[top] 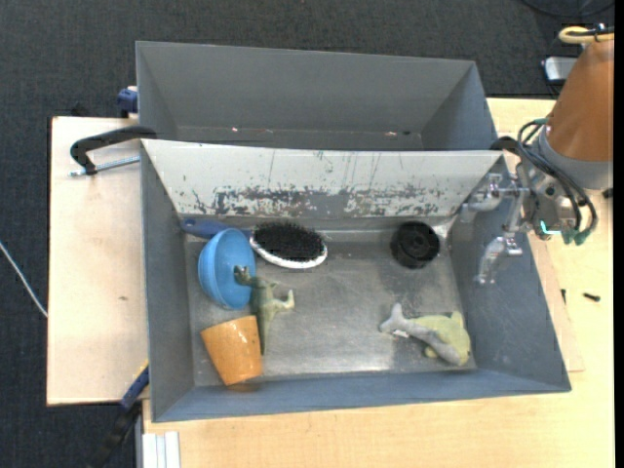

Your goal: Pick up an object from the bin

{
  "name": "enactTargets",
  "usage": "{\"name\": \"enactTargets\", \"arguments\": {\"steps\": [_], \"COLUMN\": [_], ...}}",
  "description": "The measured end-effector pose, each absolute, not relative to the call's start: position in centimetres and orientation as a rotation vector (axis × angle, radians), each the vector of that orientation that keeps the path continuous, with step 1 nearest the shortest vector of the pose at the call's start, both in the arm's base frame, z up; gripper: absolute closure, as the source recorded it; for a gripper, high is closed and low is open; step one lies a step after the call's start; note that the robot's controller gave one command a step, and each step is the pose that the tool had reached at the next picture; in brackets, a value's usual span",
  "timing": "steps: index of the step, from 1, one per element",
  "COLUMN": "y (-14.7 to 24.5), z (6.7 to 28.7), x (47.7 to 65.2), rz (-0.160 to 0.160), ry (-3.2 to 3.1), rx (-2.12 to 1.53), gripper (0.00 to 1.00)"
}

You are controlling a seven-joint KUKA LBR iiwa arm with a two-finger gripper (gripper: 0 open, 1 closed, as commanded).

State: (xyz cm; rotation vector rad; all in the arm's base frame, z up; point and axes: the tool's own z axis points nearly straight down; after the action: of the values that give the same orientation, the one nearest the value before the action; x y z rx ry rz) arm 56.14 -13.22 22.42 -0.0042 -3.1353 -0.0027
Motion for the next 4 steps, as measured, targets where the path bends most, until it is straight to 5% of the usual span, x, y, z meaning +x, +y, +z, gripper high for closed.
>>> {"name": "enactTargets", "arguments": {"steps": [1,2,3,4], "y": [-11.5,-9.5,-9.9,-11.2], "z": [9.0,10.2,8.2,10.0], "x": [57.1,60.3,60.7,58.9], "rz": [-0.002,-0.001,-0.012,-0.001], "ry": [-3.102,-3.086,-3.158,-3.1], "rx": [0.528,0.624,-0.242,-0.554], "gripper": [0.0,0.0,0.0,0.0]}}
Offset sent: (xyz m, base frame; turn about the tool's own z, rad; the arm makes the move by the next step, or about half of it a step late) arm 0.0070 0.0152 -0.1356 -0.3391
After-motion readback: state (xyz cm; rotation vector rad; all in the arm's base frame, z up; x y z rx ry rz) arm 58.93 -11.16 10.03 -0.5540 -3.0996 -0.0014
